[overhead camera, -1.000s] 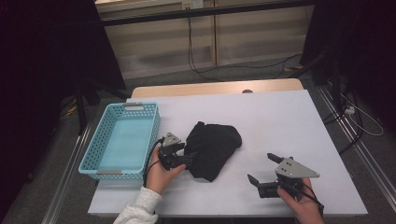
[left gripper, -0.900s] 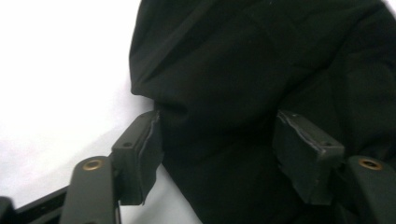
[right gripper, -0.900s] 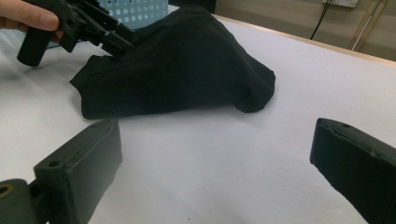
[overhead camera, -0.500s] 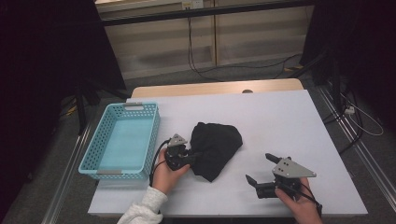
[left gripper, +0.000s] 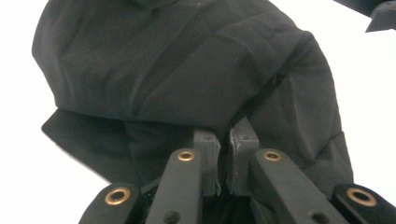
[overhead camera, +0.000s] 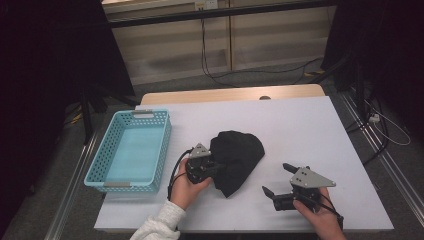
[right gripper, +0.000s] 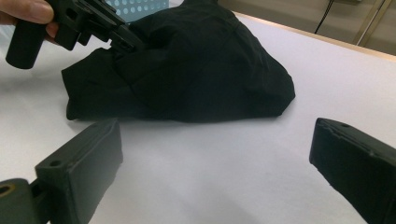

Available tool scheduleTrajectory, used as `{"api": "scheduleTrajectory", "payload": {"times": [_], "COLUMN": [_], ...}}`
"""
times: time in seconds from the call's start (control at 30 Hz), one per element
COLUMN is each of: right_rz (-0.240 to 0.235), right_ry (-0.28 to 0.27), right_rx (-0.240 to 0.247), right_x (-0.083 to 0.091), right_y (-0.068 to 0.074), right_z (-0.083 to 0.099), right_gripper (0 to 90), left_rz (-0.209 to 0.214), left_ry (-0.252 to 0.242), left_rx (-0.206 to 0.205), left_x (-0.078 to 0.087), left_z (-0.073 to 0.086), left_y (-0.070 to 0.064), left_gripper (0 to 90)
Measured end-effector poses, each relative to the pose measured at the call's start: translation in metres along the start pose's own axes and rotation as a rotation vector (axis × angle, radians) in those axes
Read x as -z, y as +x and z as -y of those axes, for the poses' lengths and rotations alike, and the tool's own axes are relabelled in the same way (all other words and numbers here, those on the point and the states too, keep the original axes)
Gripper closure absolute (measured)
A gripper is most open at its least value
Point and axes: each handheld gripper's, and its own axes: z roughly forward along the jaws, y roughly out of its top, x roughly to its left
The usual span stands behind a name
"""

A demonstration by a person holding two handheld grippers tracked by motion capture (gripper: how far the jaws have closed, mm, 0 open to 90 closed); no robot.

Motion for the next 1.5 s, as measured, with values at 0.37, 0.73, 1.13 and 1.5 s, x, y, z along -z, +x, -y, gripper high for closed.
{"api": "scheduleTrajectory", "payload": {"times": [0.37,0.73,1.13,1.5], "right_rz": [-0.048,-0.074,-0.051,0.047], "right_ry": [0.011,0.027,0.063,0.113], "right_rx": [0.056,0.02,-0.042,-0.129], "right_x": [-0.028,-0.057,-0.054,-0.024], "right_y": [0.013,0.019,0.007,-0.036], "right_z": [-0.015,-0.022,-0.026,-0.008], "right_gripper": [2.6,23.9,87.2,86.8], "left_rz": [0.037,0.06,0.068,-0.057], "left_ry": [-0.031,-0.055,-0.108,-0.151], "left_rx": [-0.041,-0.043,-0.087,-0.039], "left_x": [0.002,0.004,0.009,0.029], "left_z": [-0.005,-0.01,-0.017,-0.018], "left_y": [-0.012,-0.013,-0.021,0.006], "left_gripper": [85.0,85.0,75.4,36.3]}}
